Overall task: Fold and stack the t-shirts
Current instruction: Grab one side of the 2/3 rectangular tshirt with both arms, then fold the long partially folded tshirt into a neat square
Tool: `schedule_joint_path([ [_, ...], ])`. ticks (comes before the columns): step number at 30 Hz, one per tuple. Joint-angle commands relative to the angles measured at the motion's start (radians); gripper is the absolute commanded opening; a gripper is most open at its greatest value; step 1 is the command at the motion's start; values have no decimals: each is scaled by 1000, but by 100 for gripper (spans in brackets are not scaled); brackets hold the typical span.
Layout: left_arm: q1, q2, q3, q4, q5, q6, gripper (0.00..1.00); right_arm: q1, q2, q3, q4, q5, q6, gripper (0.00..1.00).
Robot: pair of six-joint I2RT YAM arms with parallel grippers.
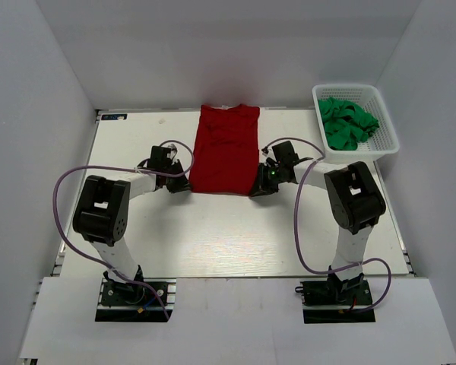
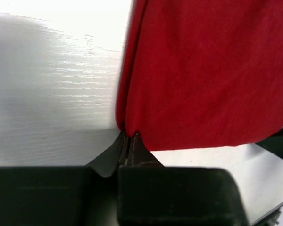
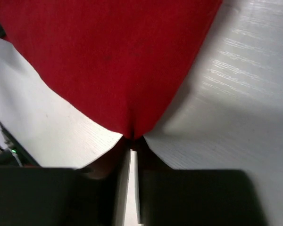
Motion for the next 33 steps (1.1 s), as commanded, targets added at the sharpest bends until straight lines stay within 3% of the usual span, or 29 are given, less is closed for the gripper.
schedule_joint_path([
  [1, -2, -29, -27, 15, 23, 4, 0, 4, -5, 6, 1, 2, -13, 8],
  [2, -2, -29, -27, 15, 33, -8, 0, 5, -9, 5, 1, 20, -18, 0],
  [8, -11, -195, -86, -39, 65, -38, 0, 7, -147, -40, -109, 7, -73, 0],
  [13, -20, -392, -191, -146, 210, -49, 0, 12, -366, -150, -271, 11, -105, 0],
  [18, -20, -506, -152, -330, 353, -14, 0, 12, -550, -112, -464, -21, -156, 0],
  [22, -20, -581, -61, -447, 324, 6, 0, 5, -594, -35, -490, -96, -176, 0],
  [33, 3, -546, 55, -202, 182, -117, 0, -42, -480, 165, -414, -61, -154, 0],
])
